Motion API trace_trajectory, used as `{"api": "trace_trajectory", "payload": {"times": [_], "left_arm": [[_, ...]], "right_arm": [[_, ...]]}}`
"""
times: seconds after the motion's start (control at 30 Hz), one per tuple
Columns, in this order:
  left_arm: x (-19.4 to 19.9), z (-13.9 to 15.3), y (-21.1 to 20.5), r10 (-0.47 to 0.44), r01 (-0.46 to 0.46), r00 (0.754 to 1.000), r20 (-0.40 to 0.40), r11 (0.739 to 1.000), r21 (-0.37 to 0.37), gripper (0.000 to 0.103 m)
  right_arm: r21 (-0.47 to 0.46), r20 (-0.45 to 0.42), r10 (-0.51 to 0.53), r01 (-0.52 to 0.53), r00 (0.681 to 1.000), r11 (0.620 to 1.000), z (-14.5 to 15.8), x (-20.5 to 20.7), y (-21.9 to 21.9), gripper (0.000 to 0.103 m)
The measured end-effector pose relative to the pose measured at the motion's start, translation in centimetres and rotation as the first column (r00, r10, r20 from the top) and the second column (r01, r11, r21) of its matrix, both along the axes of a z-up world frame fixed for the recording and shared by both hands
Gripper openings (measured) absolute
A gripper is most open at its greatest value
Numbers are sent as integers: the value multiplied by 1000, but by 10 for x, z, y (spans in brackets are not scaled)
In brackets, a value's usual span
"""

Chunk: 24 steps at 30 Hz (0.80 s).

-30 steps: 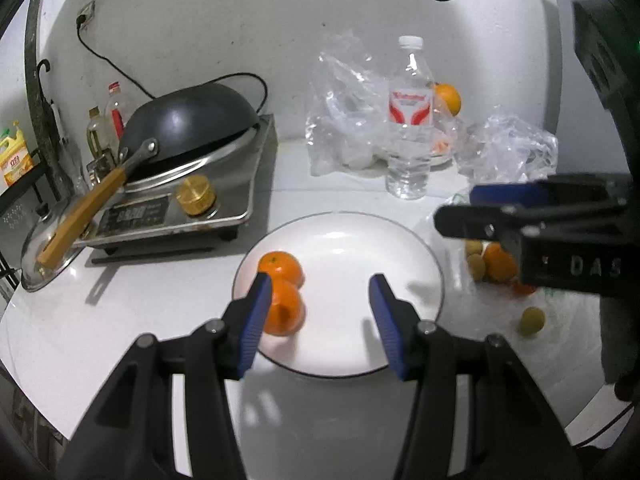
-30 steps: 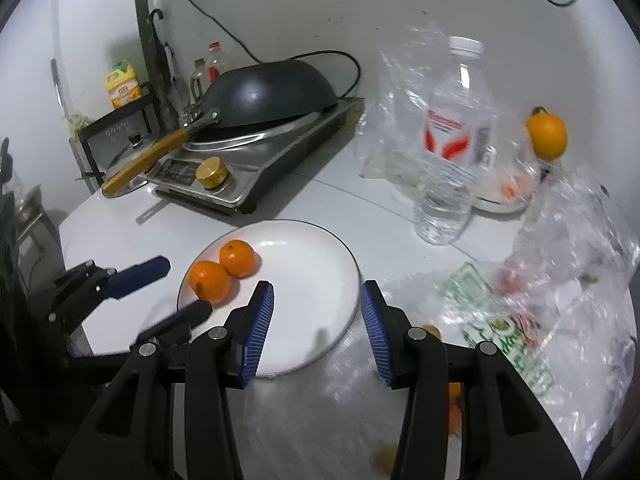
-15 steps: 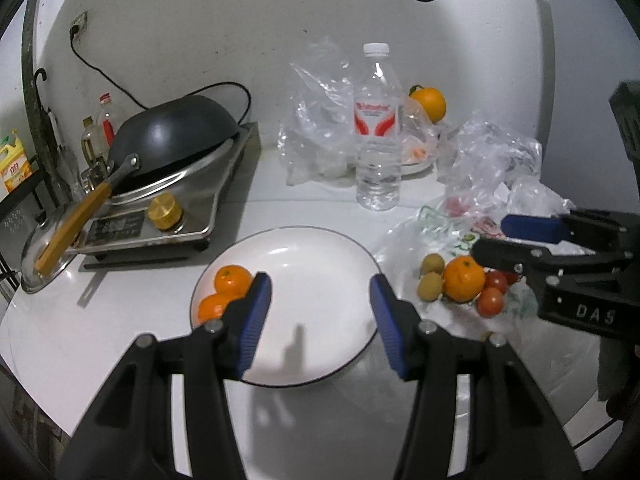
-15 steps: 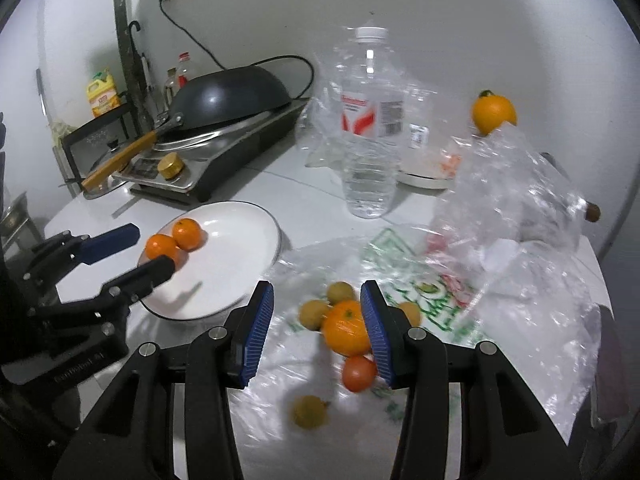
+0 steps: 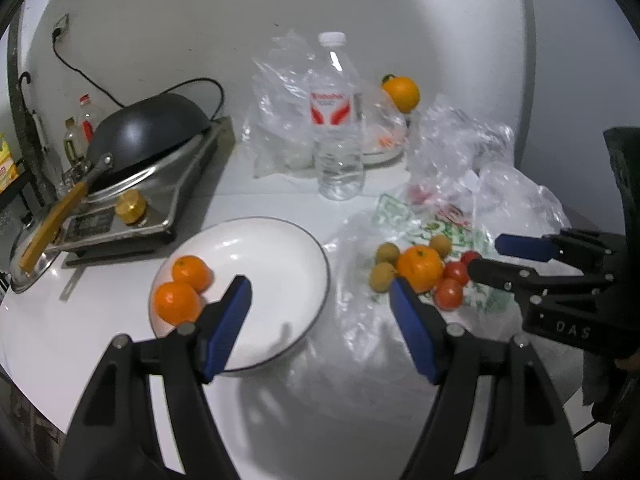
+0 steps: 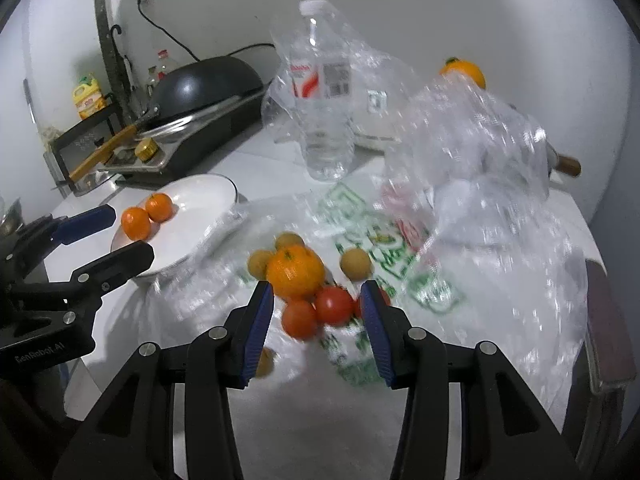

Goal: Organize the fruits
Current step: 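Move both open tools back over the fruit in the plastic bag, then grasp a yellow-green fruit with the left tool while the right tool grasps a cherry tomato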

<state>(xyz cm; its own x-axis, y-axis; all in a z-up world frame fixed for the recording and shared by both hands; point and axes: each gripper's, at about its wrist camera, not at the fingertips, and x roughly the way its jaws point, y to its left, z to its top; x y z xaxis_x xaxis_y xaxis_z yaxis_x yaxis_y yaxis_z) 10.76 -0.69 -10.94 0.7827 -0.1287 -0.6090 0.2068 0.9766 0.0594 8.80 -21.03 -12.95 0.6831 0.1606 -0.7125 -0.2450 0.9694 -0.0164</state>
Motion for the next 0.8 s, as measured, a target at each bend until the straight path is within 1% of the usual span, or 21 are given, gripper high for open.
{"api": "trace_trajectory", "payload": {"times": [0.13,0.2,0.3,0.37,0.4,0.47,0.63,0.73,0.77,0.8], "left_arm": [[0,-4,-9,-16,16,1000,-16,1000,8,73],[-2,-6,-11,-19,19,1000,-21,1000,5,73],[-2,-7,-13,-25,25,999,-38,1000,-9,73],[-4,-8,-17,-50,49,998,-44,999,-15,73],[-4,-9,-21,-66,66,996,-51,998,-11,73],[-3,-14,-27,-91,92,993,-75,996,9,73],[-2,-23,-40,-130,133,986,-107,991,20,73],[1,-30,-49,-160,162,977,-143,987,4,72],[3,-32,-52,-173,173,972,-159,985,-15,69],[4,-35,-54,-181,179,968,-176,983,-28,63]], "right_arm": [[45,-43,20,-18,999,999,-8,-8,-2,48],[36,-54,43,-41,998,999,-12,-13,4,48],[38,-63,42,-40,997,998,-17,-13,4,48],[27,-58,35,-34,998,999,-17,-12,2,47],[23,-55,34,-33,998,999,-16,-11,1,43],[9,-41,28,-28,999,1000,-15,-9,-4,39],[15,-19,-27,27,999,1000,-12,-1,-28,36],[39,-19,-42,43,999,998,-13,3,-38,36],[45,-22,-46,47,999,998,-14,5,-41,36],[48,-24,-46,48,999,998,-15,6,-42,35]]}}
